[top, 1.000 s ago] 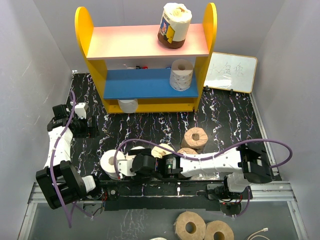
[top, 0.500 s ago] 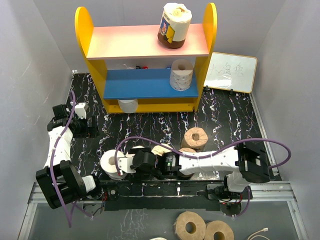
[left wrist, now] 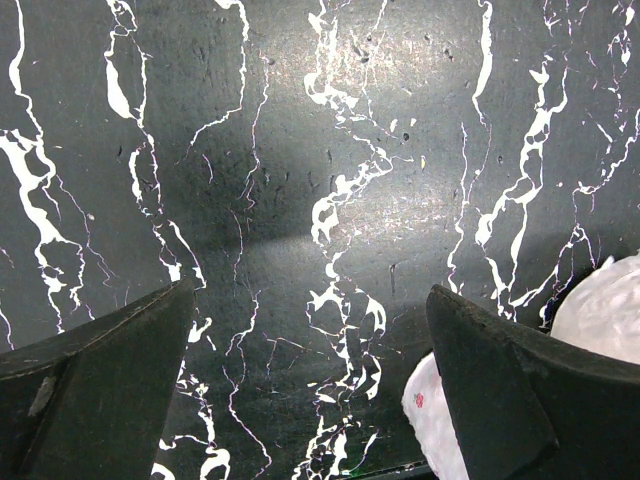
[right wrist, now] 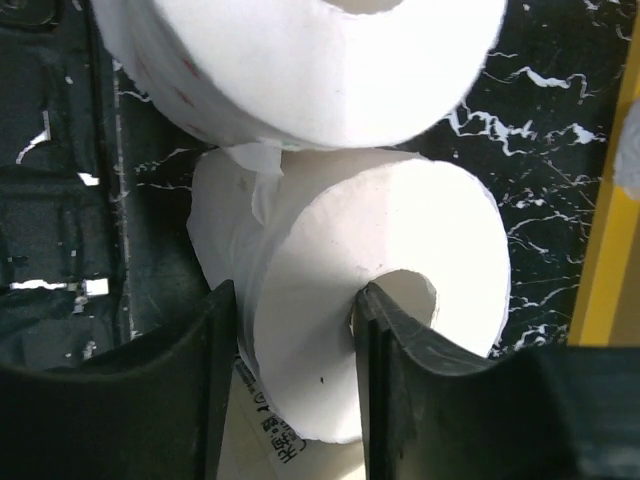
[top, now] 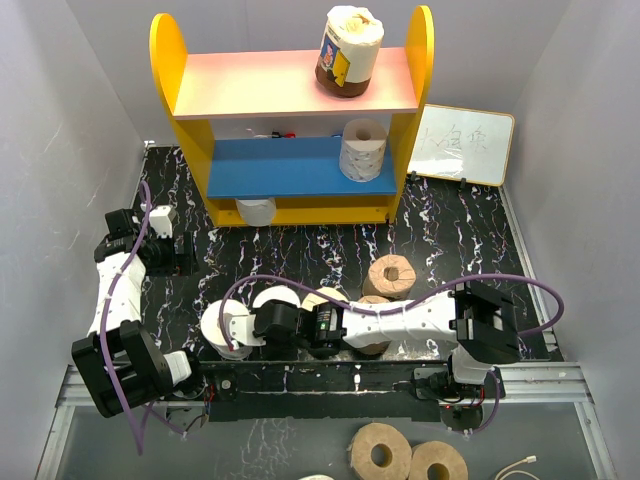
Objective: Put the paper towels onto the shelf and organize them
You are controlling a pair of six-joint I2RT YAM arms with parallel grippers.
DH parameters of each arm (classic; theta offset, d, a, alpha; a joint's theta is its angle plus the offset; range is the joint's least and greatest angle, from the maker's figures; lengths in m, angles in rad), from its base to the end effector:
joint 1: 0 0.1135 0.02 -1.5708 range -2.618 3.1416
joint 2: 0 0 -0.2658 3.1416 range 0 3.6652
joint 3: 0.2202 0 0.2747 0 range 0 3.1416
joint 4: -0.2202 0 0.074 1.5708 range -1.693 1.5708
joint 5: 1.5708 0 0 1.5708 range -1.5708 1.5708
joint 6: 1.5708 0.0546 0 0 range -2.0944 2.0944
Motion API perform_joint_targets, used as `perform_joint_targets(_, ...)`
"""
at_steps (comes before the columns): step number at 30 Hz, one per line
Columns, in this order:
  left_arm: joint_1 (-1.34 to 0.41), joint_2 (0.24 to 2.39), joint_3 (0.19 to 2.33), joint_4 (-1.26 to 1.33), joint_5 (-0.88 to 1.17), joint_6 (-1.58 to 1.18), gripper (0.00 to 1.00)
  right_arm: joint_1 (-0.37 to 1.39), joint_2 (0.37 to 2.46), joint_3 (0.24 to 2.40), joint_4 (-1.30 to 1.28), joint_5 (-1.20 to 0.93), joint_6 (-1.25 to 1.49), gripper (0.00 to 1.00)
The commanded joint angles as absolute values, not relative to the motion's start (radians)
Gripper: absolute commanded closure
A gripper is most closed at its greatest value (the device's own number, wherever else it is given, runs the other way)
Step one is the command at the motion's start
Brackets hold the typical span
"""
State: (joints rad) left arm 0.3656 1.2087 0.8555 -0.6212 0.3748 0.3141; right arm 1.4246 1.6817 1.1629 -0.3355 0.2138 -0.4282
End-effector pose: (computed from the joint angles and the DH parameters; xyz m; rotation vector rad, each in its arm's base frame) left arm 0.2576 0.0772 0.2224 0.0798 2.4574 -0.1873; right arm 0.0691 0.3897 0.2008 -1.8665 1.5235 0.2038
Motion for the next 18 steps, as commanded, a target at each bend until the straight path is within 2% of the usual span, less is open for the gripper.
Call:
perform_joint_targets(1, 0.374, 1.211, 0.858, -0.63, 0.394, 0.319, 0.01, 1.419, 1.651, 1.225, -0.338, 0.328, -0.453, 0.66)
perform_joint_targets(2, 0.374, 1.212, 0.858, -0.631, 0.394, 0.318, 0.01, 1.418, 1.64, 1.217, -0.345, 0.328, -0.471, 0.72)
perform_joint_targets(5, 0.375, 1.211, 0.858, -0.631, 0.394, 0.319, 0.01, 1.417, 1.581, 1.159, -0.318, 0.354, -0.527, 0.8)
perform_joint_targets(10, 0.374, 1.212, 0.857, -0.63, 0.393, 0.319, 0.01, 1.374, 1.499, 1.137, -0.308, 0.377, -0.571, 0.81)
perform_joint_targets(14, 0.375, 1.211, 0.858, -0.631, 0.391, 0.32, 0.01, 1.279, 1.452, 1.156, -0.315, 0.292, -0.612, 0.87)
perform_joint_targets(18, 0.376, 1.194, 0.855, -0.63, 0.393, 0.319, 0.01, 1.166, 1.446, 1.189, -0.295, 0.19, -0.637, 0.88)
